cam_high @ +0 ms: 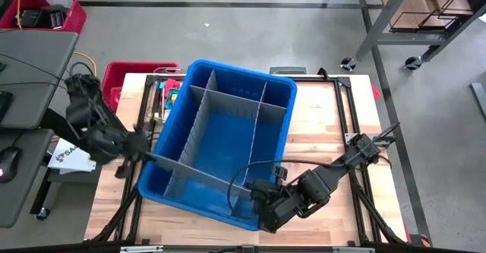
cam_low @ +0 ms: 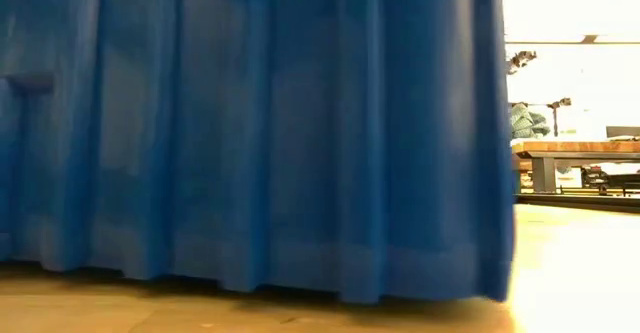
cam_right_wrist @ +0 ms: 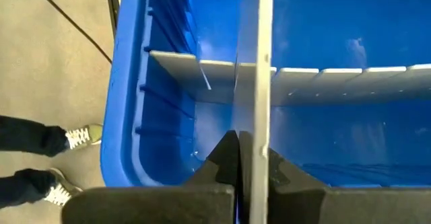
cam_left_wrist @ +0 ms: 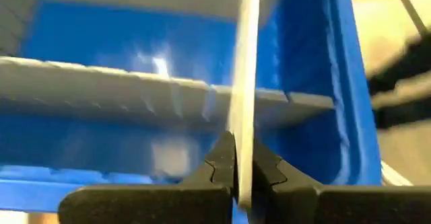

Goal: Sort blocks

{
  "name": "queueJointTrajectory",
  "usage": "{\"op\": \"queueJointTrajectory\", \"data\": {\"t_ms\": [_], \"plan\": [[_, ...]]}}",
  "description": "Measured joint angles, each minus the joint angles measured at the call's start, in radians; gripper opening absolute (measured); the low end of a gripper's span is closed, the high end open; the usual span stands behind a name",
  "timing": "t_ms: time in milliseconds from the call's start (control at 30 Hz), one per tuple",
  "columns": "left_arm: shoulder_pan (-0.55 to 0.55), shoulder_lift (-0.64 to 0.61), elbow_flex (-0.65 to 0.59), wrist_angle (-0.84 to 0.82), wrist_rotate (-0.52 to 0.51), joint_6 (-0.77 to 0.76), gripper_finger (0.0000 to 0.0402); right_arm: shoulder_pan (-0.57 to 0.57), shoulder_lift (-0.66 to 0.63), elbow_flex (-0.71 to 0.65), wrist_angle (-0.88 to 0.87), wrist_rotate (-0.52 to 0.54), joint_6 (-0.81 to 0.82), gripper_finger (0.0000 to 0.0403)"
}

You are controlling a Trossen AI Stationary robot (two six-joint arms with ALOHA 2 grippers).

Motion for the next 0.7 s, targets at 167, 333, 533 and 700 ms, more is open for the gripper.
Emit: {"op": "queueJointTrajectory", "data": {"t_ms": [167,333,533,700], "plan": [[0.0,0.047,-0.049,0.03,0.019,0.0,0.0001,-0.001,0.0,0.0,-0.012,-0.002,-0.008,0.0],[-0.001,0.054,-0.053,0.043,-0.02,0.0,0.0001,-0.001,0.0,0.0,-0.009,-0.008,-0.007,0.0],[-0.001,0.05,-0.054,0.045,-0.021,0.032,0.0001,-0.001,0.0,0.0,-0.026,-0.012,0.0,0.0],[-0.001,0.051,-0.055,0.048,-0.032,0.047,0.0001,-0.001,0.008,0.0,-0.043,-0.003,0.023,0.0]]}}
